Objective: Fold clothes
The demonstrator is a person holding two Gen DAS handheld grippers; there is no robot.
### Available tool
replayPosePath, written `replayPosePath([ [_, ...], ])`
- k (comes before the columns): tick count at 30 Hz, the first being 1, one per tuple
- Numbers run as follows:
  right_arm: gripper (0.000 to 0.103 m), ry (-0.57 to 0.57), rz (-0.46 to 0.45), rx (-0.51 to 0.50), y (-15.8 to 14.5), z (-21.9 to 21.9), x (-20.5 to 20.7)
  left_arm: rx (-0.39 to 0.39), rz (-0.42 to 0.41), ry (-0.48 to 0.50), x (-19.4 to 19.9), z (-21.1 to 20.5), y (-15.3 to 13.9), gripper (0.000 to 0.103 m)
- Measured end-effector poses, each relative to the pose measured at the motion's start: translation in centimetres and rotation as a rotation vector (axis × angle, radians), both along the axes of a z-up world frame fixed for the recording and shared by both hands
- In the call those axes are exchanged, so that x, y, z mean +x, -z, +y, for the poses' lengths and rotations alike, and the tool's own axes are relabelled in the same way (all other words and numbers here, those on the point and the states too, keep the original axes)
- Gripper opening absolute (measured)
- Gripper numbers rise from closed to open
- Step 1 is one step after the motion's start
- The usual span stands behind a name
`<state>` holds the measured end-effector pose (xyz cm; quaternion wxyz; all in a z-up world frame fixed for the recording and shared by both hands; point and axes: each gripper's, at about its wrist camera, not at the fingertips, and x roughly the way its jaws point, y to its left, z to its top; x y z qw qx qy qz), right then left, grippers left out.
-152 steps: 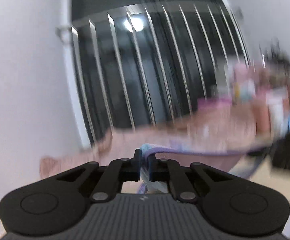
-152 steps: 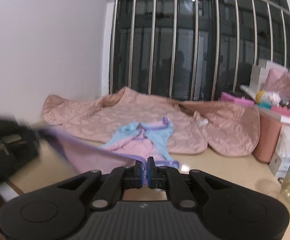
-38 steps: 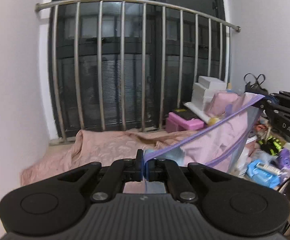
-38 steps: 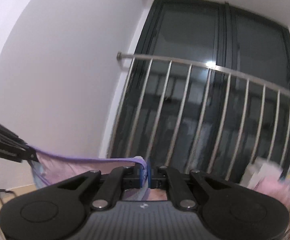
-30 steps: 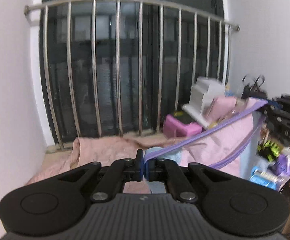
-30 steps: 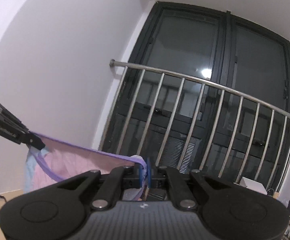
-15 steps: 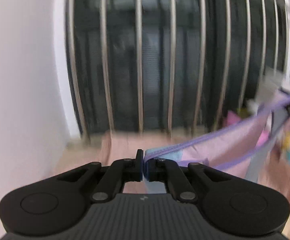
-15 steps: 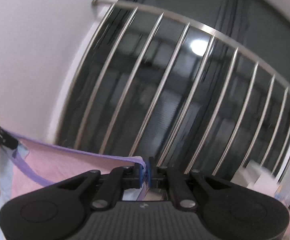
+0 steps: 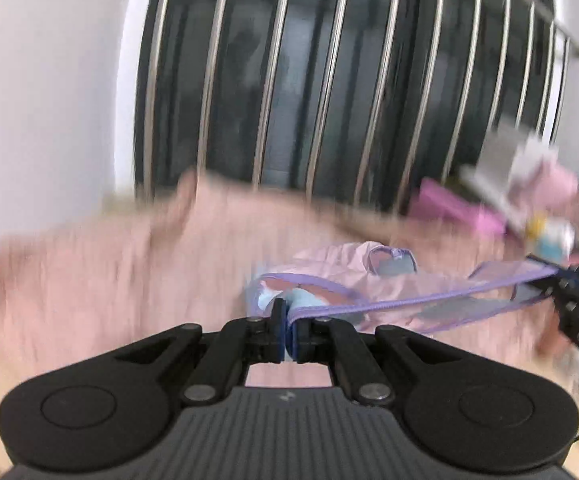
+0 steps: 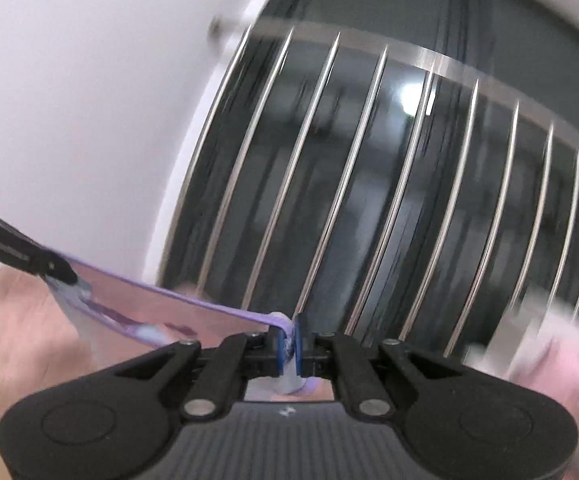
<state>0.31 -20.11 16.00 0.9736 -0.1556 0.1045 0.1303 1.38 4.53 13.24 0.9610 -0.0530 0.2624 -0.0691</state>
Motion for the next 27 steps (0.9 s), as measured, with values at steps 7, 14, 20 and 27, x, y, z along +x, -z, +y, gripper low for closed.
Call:
replayPosePath([
  [7, 0.004, 0.009, 0.252, 0.046, 12.2, -0.6, -7.3, 0.03, 0.14, -0.025, -7.6, -0.3, 9.4, 0.003],
  [14, 0.005, 0.017, 0.292, 0.057, 12.4, -1.2, -12.8, 0.072, 0.082, 0.011, -12.6, -0.9, 9.0, 0.006],
  [20, 0.046, 0.036, 0.291, 0.055, 11.2, -2.3, -13.6, 0.06, 0.095, 0.01, -13.0, -1.0, 9.2, 0.01],
  [27, 0.046, -0.069, 0.311, 0.045, 8.4, -2.2, -14.4, 0.117, 0.102, 0.013, -15.7, -1.1, 9.8, 0.041],
])
